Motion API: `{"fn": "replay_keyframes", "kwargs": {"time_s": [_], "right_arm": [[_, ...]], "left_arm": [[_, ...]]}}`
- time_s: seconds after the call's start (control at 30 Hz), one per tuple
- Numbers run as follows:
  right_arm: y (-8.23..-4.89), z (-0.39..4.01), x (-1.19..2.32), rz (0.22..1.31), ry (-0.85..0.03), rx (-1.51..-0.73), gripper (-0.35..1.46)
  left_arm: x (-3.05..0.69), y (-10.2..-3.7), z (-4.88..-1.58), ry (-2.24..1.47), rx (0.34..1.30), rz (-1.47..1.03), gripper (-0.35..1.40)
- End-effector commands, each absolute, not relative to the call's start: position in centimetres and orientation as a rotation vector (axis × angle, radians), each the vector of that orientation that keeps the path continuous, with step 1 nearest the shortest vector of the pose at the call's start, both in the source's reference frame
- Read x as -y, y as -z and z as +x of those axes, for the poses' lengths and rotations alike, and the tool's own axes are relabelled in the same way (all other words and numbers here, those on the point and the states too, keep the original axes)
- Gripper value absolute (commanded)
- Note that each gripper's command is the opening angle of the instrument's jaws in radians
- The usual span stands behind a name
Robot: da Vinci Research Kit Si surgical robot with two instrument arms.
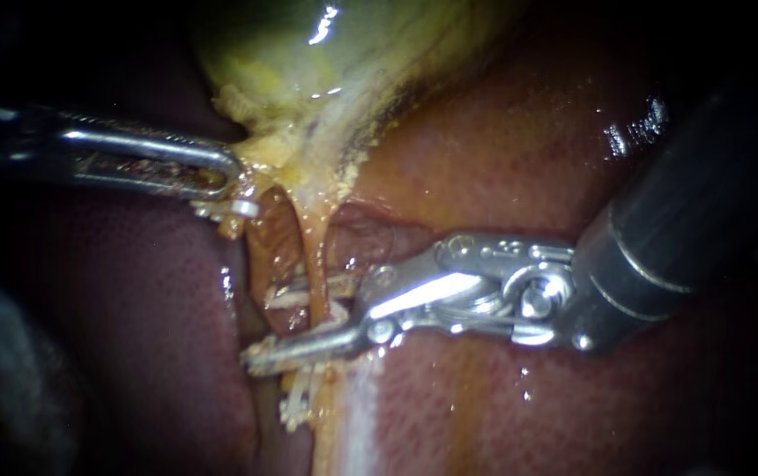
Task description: Clipping second clip right tube
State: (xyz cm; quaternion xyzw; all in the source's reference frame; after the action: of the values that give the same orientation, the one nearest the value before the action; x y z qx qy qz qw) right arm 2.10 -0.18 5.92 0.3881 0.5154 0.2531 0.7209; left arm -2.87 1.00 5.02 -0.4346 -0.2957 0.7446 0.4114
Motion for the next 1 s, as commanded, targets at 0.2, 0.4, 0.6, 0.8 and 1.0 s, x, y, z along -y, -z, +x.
{"fn": "replay_keyframes", "kwargs": {"time_s": [0.2, 0.4, 0.6, 0.8, 1.0], "right_arm": [[-5.92, 2.14, 0.2, 0.892, -0.579, -1.151, 0.45], [-5.78, 2.07, 0.28, 0.962, -0.556, -1.166, 0.45], [-5.57, 2.09, 0.33, 1.014, -0.516, -1.192, 0.44], [-5.53, 2.08, 0.29, 1.016, -0.515, -1.193, 0.41], [-5.57, 2.04, 0.26, 1.079, -0.601, -1.141, 0.27]], "left_arm": [[-1.0, -5.03, -2.87, -1.874, 0.744, -1.094, -0.35], [-0.98, -5.04, -2.87, -1.875, 0.742, -1.094, -0.35], [-0.98, -5.05, -2.86, -1.876, 0.742, -1.094, -0.35], [-0.98, -5.06, -2.86, -1.876, 0.742, -1.094, -0.35], [-0.97, -5.06, -2.86, -1.876, 0.742, -1.095, -0.35]]}}
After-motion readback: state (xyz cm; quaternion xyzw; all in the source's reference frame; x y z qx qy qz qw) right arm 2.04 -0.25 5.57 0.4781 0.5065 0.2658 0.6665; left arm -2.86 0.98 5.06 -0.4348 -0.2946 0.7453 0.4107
